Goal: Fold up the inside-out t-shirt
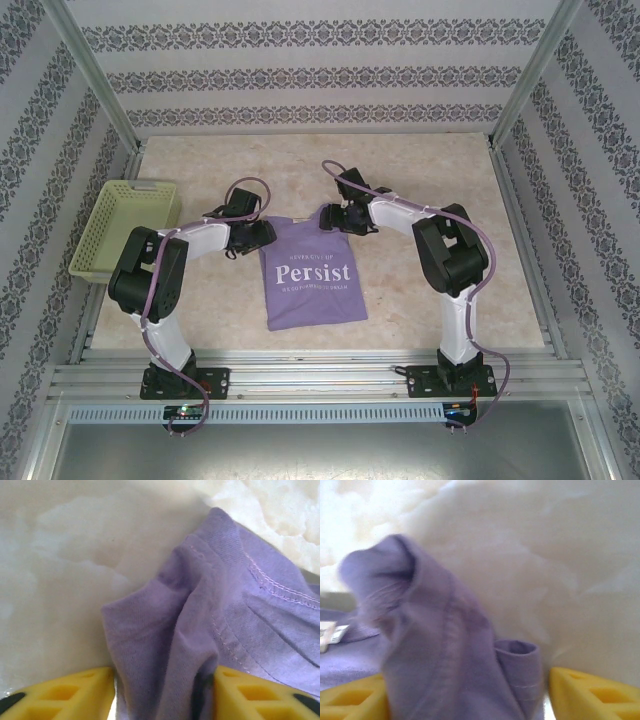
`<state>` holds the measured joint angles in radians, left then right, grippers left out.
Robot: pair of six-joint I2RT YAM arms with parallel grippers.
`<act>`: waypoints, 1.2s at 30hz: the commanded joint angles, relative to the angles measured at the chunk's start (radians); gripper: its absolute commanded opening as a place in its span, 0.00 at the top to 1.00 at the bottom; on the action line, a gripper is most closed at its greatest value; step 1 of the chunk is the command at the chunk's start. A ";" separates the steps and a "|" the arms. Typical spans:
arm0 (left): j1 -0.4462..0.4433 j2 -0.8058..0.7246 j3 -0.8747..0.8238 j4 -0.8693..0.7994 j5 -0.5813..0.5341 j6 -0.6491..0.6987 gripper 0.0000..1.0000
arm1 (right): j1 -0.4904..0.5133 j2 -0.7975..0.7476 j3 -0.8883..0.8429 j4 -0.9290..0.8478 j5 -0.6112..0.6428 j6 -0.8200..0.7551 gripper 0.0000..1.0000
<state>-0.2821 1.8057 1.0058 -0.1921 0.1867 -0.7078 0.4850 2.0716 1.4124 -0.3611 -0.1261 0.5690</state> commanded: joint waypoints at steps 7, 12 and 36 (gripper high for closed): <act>-0.012 0.106 -0.026 0.257 0.170 0.009 0.75 | 0.088 0.085 -0.031 0.072 -0.111 0.060 0.53; -0.014 0.100 -0.039 0.304 0.230 -0.002 0.83 | 0.110 0.078 -0.035 0.087 -0.141 0.058 0.61; 0.036 -0.220 -0.176 0.259 0.162 0.018 1.00 | 0.034 -0.363 -0.394 0.341 -0.034 0.113 1.00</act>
<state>-0.2630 1.6341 0.8135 0.0727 0.3630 -0.7067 0.5316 1.7718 1.0279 -0.0795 -0.1566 0.6712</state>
